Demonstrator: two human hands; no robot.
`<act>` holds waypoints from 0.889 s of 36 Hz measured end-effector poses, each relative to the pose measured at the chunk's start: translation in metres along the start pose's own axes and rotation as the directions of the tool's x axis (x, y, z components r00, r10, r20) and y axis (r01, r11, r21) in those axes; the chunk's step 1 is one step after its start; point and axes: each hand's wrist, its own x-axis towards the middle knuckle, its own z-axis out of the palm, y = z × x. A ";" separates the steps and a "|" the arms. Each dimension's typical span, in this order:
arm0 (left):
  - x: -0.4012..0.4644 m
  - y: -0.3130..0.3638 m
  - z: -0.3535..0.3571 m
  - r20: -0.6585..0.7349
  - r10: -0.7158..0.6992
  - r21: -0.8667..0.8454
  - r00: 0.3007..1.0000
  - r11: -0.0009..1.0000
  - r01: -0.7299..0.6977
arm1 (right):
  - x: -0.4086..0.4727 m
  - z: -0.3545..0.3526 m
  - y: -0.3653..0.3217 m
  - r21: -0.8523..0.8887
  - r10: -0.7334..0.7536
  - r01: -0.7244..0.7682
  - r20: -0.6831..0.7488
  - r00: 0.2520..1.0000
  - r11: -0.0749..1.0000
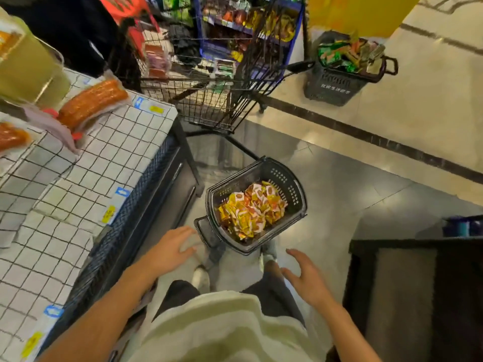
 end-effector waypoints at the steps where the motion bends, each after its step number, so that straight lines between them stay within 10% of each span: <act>1: 0.007 0.005 0.001 -0.001 -0.024 -0.012 1.000 1.000 0.024 | 0.015 -0.009 0.002 -0.019 -0.012 0.013 0.035 0.999 1.000; 17: 0.176 0.064 0.076 -0.027 -0.456 -0.419 0.890 0.813 0.404 | 0.286 -0.121 0.035 -0.159 -0.071 0.122 0.291 0.954 0.980; 32: 0.418 -0.045 0.310 0.135 -0.497 -0.344 0.857 0.788 0.511 | 0.517 0.073 0.161 -0.268 0.053 0.107 0.529 0.847 0.958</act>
